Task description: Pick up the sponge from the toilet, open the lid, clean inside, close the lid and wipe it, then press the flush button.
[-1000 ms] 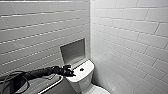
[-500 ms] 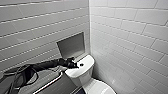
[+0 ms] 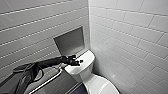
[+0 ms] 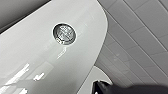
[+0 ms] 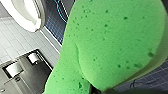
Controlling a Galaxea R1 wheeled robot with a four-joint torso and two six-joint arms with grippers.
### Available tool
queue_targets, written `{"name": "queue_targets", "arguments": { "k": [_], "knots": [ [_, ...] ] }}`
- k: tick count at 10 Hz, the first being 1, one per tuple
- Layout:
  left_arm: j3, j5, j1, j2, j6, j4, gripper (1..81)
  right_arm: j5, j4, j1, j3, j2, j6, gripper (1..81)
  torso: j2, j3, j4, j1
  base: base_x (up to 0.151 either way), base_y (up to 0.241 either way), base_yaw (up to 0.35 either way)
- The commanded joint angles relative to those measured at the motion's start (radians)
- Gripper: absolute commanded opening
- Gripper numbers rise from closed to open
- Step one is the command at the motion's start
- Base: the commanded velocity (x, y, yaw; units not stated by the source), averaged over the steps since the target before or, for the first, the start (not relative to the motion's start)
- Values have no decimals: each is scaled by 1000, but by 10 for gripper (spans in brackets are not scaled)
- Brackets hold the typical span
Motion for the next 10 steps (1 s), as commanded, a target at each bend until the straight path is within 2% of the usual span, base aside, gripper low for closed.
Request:
{"name": "queue_targets", "arguments": {
  "k": [1,2,3,9,10],
  "knots": [
    [-42,33,-232,9,-5,-47,10,-92,-20,-24,28,-12,-6,10,0,-35,0,0,0,0,0],
    [-47,33,-243,15,-5,-55,10,-91,-20,-24,28,-12,-6,10,0,-51,0,0,0,0,0],
    [-47,33,-257,22,-5,-61,10,-91,-27,-24,30,-12,-6,10,1,-30,0,0,0,0,0],
    [-133,73,-318,93,-5,-66,10,-91,-29,-21,33,-7,-6,10,2,-40,0,1,0,0,0],
    [-154,71,-318,110,-5,-63,10,-91,-29,-21,34,-7,-6,10,2,-64,0,1,0,0,0]
  ]
}}
